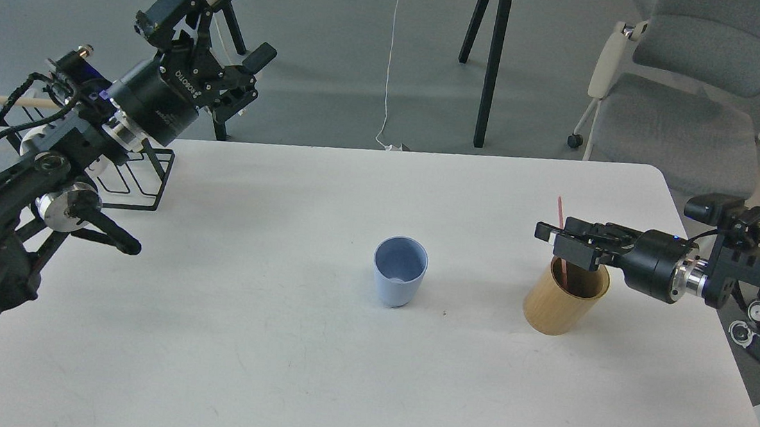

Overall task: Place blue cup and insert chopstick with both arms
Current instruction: 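Grasp the pink straw in the tan cup with the right gripper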

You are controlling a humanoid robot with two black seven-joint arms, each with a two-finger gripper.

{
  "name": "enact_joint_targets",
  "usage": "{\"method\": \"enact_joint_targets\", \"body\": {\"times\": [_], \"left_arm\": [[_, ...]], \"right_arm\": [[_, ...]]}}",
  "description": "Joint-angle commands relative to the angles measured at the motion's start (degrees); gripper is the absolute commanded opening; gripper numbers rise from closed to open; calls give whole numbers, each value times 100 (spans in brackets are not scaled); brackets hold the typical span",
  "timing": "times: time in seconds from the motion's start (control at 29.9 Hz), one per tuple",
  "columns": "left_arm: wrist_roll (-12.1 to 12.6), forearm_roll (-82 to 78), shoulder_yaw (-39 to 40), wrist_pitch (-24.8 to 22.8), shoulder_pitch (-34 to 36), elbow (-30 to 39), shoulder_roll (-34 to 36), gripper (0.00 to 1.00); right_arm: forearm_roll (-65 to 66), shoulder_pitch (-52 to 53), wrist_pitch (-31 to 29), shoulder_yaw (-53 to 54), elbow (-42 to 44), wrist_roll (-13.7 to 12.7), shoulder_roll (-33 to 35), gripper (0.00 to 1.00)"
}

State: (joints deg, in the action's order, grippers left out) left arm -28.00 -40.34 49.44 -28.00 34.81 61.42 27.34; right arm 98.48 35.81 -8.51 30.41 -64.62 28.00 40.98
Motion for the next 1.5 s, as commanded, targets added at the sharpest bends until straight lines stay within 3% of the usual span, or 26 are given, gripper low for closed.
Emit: {"method": "enact_joint_targets", "body": {"times": [0.0,0.17,0.3,0.67,1.14,1.47], "left_arm": [[0,0,-4,0,-1,-7,-9,99],[0,0,5,0,-1,-43,-97,99],[0,8,5,0,-9,-51,-106,99],[0,8,-13,0,-45,-60,-115,99],[0,17,-4,0,-36,-60,-150,99],[0,17,4,0,-36,-166,-326,99]], "right_arm": [[110,31,-19,-26,28,0,15,72],[260,303,-19,-359,107,0,6,63],[312,453,-19,-597,107,0,-2,43],[611,567,-19,-615,151,0,6,25],[813,743,-19,-615,134,0,103,10],[805,910,-10,-562,-279,0,568,7]]}}
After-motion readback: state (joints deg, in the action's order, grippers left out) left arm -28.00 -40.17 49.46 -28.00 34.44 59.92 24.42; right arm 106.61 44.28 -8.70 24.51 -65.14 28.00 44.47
